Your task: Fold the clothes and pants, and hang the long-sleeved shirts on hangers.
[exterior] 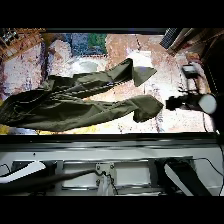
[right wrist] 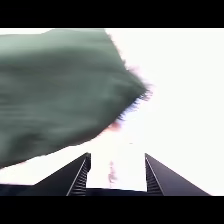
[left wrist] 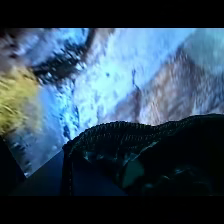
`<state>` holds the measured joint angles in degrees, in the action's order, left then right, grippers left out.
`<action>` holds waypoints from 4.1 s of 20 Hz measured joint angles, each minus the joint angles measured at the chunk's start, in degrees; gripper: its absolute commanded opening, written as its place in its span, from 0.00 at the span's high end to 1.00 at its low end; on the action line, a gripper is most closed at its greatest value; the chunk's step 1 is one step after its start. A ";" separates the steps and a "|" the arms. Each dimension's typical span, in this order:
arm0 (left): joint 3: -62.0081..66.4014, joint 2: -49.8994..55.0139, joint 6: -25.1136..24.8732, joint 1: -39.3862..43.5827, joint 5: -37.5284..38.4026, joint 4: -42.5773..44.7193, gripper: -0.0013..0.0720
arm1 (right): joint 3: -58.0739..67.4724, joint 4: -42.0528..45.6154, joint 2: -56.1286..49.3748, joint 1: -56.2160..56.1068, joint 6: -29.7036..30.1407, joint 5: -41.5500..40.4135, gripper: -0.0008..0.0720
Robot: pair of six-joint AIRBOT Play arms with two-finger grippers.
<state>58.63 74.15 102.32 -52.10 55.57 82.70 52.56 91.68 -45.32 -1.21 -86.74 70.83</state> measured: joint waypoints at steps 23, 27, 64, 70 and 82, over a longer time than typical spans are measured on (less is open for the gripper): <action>-0.02 -0.02 -0.11 -1.40 0.44 -3.50 0.97 | -12.50 -49.66 -28.52 23.39 15.82 -24.50 0.45; -0.02 -0.02 -1.01 -1.36 0.26 -3.63 0.97 | -9.88 -51.71 -31.74 21.38 17.88 -26.25 0.97; 6.03 -7.41 -44.13 20.37 -4.63 -37.35 0.40 | 8.35 -18.75 -29.66 17.40 11.30 -8.44 0.28; 4.24 -1.88 -41.94 39.63 -5.22 -23.06 0.39 | 8.50 -14.69 -29.14 17.29 10.75 -3.87 0.28; 4.00 0.26 -25.31 45.94 -3.54 -2.51 0.39 | 8.50 -13.46 -28.55 17.29 10.73 -1.25 0.28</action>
<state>62.63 74.41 77.01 -6.15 52.03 80.18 61.06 78.22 -73.87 16.08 -76.01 69.58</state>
